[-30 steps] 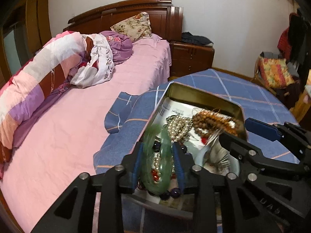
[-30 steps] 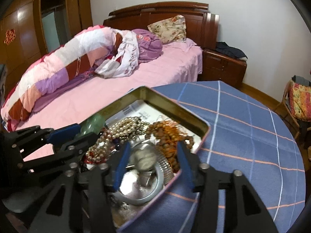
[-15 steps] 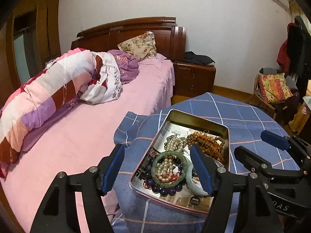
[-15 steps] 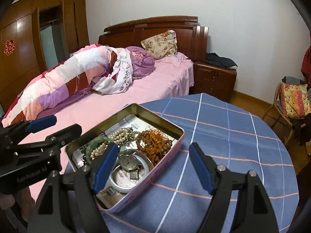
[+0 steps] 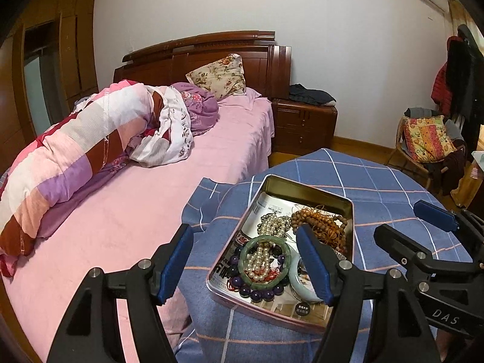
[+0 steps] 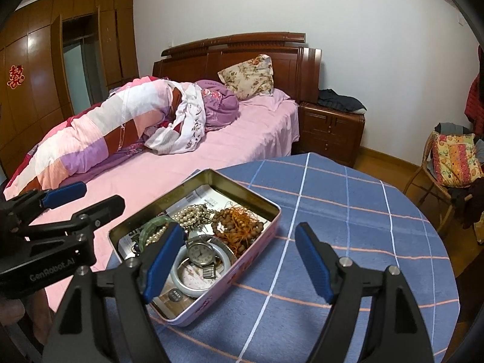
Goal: Organize jewelry
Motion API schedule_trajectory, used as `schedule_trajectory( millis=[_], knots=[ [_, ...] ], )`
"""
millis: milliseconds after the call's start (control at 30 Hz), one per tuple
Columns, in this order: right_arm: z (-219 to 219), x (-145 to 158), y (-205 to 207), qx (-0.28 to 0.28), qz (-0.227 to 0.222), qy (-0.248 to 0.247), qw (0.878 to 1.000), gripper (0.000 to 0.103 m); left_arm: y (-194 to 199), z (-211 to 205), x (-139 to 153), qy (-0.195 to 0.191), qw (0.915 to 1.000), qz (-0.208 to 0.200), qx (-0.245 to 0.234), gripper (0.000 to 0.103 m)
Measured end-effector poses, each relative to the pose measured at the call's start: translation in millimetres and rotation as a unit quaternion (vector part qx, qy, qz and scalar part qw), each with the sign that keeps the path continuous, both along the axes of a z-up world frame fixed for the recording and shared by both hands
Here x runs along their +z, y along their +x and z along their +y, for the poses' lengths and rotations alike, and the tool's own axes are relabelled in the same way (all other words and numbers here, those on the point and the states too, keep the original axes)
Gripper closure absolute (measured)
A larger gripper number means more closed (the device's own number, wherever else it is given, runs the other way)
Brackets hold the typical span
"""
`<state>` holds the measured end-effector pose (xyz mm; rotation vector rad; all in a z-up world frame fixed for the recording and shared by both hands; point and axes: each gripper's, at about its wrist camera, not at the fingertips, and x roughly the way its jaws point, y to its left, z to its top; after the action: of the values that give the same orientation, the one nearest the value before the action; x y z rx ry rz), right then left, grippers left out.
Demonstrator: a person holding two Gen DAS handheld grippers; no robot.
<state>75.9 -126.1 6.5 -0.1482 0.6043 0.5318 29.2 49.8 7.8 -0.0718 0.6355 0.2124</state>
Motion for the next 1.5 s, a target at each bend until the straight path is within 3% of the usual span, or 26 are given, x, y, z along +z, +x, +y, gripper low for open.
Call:
schedule_trajectory(
  millis=[1500],
  knots=[
    [-4.0, 0.2, -1.0, -0.002, -0.003, -0.002, 1.0, 0.021, 2.1, -2.9, -3.4, 0.001, 1.0, 0.003, -0.001, 0.032]
  ],
)
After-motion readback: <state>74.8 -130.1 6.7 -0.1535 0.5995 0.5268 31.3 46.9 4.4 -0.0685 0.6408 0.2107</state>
